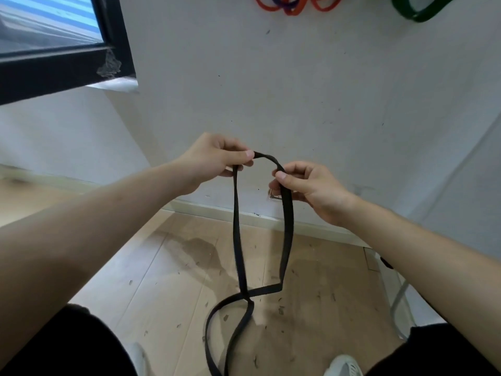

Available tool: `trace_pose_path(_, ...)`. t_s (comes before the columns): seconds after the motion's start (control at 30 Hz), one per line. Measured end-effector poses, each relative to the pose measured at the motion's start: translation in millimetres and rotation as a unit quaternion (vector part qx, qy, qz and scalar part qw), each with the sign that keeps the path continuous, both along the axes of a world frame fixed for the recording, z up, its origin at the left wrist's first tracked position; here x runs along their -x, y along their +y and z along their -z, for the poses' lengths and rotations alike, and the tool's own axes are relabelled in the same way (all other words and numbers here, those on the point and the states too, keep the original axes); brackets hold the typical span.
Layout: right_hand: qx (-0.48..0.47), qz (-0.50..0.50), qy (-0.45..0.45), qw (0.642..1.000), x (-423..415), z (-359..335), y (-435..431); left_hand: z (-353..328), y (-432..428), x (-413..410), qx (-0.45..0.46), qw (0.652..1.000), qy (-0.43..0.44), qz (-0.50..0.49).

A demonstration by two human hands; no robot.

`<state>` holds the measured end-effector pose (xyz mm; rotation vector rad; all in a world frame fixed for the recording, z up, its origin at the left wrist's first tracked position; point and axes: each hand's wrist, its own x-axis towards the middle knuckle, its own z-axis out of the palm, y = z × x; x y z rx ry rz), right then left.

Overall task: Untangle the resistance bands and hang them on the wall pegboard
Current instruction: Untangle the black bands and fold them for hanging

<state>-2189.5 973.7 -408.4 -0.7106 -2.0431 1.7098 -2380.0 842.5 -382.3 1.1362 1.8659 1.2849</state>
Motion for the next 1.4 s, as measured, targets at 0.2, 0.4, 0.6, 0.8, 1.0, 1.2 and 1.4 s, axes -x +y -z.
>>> trace_pose_path(0.2,0.009,-0.002,-0.003,1.0,-1,-6,2,1,-4,0,0.012,1.0,-0.001,0.001)
trace_pose_path(0.4,0.008,-0.002,0.005,1.0,-1,-6,1,0,-7,-2,0.011,1.0,-0.023,0.015)
trace_pose_path(0.6,-0.07,-0.005,-0.028,0.997,-2,-13,3,-6,-9,-7,-0.008,1.0,0.015,0.008)
trace_pose_path(0.8,-0.049,-0.049,-0.037,0.997,-2,-18,2,-4,-7,-7,-0.02,0.997,0.071,0.013)
trace_pose_path(1.0,-0.008,-0.087,-0.034,0.996,-5,-25,-4,-6,-13,-10,0.0,0.996,0.068,0.058)
trace_pose_path(1.2,0.058,-0.063,0.078,0.993,-2,-37,-10,-7,-15,-20,-0.007,0.995,0.017,0.096)
trace_pose_path(1.4,0.08,-0.082,0.143,0.983,-1,-51,-13,-1,-7,-40,-0.01,0.989,-0.011,0.15)
